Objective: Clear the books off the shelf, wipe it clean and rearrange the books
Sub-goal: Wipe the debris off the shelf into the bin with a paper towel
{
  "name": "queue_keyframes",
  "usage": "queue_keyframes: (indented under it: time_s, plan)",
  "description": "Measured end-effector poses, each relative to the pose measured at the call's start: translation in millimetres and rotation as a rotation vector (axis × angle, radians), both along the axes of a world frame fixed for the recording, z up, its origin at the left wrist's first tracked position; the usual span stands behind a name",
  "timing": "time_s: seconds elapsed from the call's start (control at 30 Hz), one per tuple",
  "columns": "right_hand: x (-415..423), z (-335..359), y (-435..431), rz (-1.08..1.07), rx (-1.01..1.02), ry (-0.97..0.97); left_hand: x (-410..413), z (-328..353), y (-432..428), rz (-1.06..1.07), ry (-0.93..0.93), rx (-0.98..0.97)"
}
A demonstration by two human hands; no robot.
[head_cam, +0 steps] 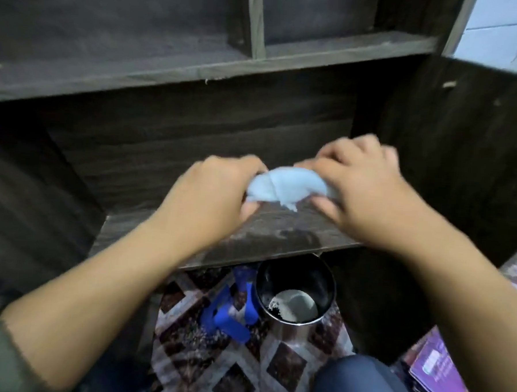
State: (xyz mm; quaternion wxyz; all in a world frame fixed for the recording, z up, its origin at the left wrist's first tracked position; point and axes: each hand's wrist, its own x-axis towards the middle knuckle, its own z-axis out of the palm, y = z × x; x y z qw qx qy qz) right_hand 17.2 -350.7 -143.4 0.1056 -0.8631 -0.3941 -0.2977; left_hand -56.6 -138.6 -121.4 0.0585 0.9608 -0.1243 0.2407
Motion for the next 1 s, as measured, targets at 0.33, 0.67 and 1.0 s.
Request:
queue_keyframes:
  time_s: [0.33,0.67,1.0]
  plan:
    - [126,107,15,-0.144,0.260,-0.082,120,109,-25,0.215,-0.391,0.257]
    - [134,77,1,-0.285,0.171,0.037,143,79,-50,0.235,-0.075,0.314]
    - [46,16,-48,-0.141,0.314,0.222,51,3,-100,0.095,-0.131,0.021]
